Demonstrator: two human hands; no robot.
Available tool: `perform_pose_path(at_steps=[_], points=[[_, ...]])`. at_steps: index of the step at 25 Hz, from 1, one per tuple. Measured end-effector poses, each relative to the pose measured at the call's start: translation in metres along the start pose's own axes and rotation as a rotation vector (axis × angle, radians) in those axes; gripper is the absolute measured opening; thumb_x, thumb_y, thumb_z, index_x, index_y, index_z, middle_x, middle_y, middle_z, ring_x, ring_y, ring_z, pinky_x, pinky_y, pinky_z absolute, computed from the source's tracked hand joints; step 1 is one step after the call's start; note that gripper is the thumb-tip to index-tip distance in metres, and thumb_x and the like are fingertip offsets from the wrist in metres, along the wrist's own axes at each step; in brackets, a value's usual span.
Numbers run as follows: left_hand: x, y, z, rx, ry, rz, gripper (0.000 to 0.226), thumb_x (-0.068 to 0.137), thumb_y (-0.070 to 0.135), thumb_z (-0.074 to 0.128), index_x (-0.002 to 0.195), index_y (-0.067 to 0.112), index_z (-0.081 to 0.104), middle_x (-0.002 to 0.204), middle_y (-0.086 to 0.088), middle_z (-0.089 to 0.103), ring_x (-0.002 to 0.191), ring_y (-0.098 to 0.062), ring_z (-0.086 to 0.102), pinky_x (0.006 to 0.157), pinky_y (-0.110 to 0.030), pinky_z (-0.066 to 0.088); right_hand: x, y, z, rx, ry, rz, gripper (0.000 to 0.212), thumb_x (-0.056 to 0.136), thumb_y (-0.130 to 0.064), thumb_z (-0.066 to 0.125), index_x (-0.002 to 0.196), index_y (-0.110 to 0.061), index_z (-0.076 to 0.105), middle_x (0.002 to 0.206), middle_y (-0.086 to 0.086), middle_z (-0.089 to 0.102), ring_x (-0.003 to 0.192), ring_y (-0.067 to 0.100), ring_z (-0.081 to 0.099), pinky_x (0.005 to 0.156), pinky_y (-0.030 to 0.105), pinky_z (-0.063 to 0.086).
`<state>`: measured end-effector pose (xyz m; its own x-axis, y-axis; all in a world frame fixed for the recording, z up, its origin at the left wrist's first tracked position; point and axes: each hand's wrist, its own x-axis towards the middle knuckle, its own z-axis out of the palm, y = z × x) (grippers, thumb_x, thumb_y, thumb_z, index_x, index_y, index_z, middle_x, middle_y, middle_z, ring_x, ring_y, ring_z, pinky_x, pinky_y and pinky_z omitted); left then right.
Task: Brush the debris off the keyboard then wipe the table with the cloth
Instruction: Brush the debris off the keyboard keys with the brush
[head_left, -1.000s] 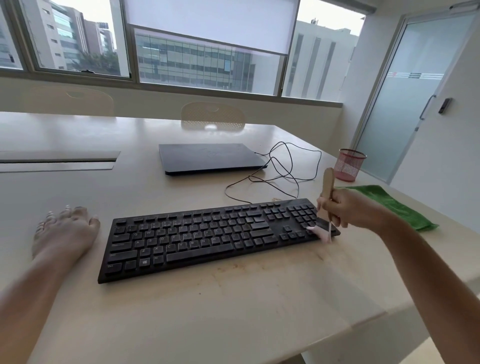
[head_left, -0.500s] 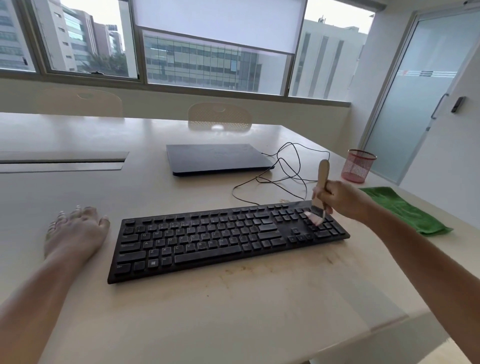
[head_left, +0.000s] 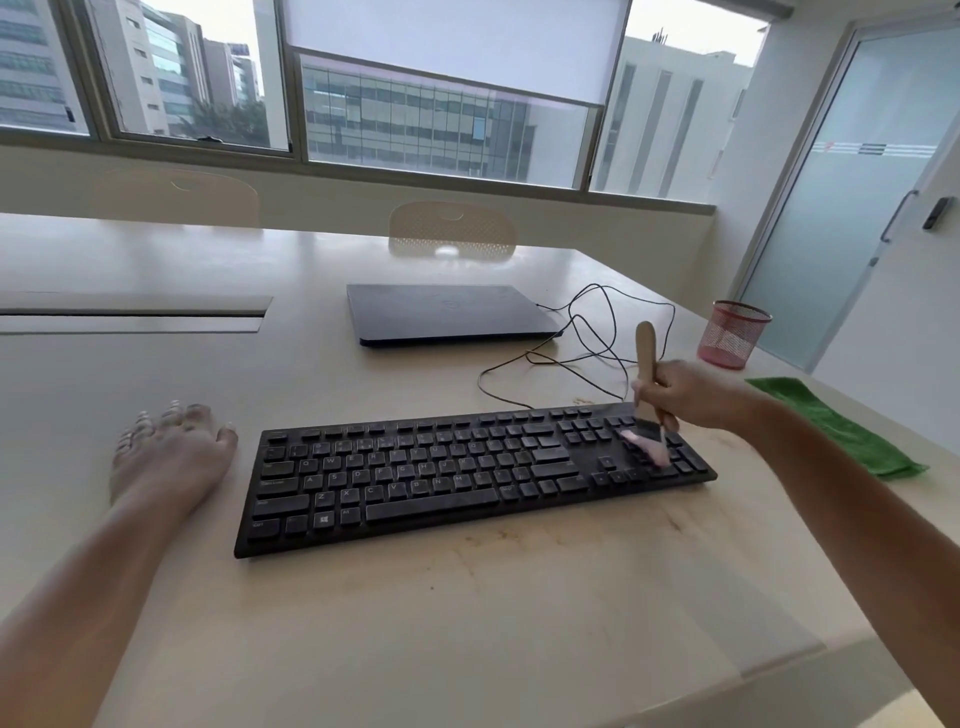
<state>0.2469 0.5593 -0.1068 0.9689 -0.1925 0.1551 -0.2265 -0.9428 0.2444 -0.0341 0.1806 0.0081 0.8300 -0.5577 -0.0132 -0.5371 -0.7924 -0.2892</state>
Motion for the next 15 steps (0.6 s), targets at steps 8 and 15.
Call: perform_pose_path(at_steps=[8, 15], points=[[-0.002, 0.0, -0.003, 0.008, -0.018, -0.003, 0.05, 0.098, 0.038, 0.031, 0.14, 0.011, 0.036, 0.153, -0.013, 0.026, 0.141, -0.035, 0.02, 0.116, -0.041, 0.017, 0.0, -0.017, 0.015, 0.08, 0.269, -0.106, 0.025, 0.097, -0.036, 0.045, 0.109, -0.026, 0.064, 0.081, 0.0, 0.069, 0.063, 0.018, 0.059, 0.063, 0.033, 0.047], [-0.006, 0.005, -0.006, 0.007, -0.023, -0.009, 0.051, 0.098, 0.039, 0.028, 0.142, 0.012, 0.032, 0.155, -0.011, 0.022, 0.143, -0.032, 0.016, 0.117, -0.04, 0.014, -0.054, -0.02, -0.005, -0.194, -0.101, -0.043, 0.029, 0.094, -0.037, 0.044, 0.076, -0.02, 0.059, 0.051, -0.004, 0.059, 0.048, 0.009, 0.056, 0.06, 0.031, 0.048]])
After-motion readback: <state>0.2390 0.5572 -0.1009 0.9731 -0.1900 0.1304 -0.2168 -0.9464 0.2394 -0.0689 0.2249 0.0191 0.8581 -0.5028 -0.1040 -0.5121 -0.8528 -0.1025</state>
